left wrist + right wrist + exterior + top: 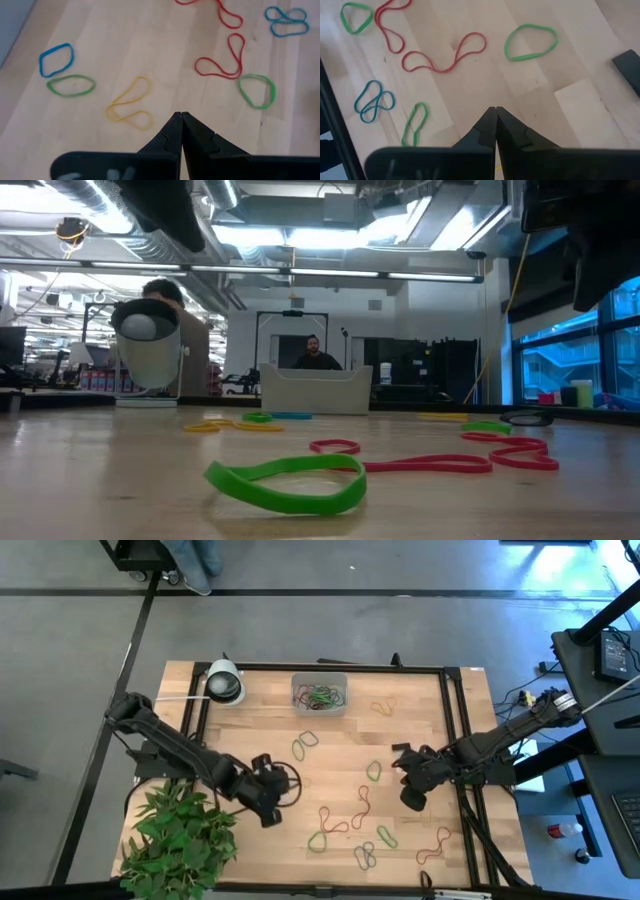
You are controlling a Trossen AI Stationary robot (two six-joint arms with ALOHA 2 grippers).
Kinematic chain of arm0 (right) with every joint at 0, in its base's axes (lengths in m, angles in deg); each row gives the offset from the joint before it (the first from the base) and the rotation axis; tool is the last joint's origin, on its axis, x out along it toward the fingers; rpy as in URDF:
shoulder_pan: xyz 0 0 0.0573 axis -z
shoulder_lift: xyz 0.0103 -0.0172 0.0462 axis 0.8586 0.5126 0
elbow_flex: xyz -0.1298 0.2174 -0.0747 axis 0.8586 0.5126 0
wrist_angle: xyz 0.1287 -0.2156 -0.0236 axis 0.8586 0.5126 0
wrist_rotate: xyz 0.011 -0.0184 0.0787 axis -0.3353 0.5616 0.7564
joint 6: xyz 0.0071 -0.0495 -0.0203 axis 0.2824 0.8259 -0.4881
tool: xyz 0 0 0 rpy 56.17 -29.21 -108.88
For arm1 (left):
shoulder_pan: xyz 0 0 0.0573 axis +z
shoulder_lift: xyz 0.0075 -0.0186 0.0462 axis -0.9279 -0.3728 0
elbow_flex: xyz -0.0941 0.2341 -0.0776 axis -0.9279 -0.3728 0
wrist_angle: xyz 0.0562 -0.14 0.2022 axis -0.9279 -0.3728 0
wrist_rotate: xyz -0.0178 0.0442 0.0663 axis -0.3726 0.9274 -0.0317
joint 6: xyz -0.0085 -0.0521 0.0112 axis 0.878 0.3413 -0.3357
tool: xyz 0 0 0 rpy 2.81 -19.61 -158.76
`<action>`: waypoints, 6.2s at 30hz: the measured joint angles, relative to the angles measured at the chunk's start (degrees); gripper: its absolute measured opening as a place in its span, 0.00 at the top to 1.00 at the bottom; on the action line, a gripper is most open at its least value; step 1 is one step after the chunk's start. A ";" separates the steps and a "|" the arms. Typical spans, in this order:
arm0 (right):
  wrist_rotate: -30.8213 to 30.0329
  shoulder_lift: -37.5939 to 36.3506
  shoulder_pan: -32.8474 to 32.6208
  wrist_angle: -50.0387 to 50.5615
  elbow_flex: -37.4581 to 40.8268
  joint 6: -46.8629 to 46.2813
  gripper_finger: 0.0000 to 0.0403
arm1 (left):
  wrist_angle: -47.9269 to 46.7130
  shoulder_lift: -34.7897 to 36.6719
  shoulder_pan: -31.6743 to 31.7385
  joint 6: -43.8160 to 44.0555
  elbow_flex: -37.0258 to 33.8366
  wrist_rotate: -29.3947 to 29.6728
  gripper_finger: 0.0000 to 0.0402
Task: Pick and place rubber bands into bin
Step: Put the yellow rubber band into the white bin, then put the black rubber band into the white bin
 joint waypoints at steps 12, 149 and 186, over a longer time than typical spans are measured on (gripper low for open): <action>0.03 0.04 -3.12 -0.21 0.00 0.13 0.98 | -6.16 -14.89 -2.11 0.99 15.44 -0.02 0.99; -16.00 0.11 5.99 -3.34 -0.02 -2.95 0.99 | 5.51 -31.38 56.97 -48.63 20.90 -20.72 0.78; -14.23 0.06 6.45 -3.02 -0.02 -2.62 0.98 | -12.36 -11.11 29.52 -14.31 14.00 -15.37 0.98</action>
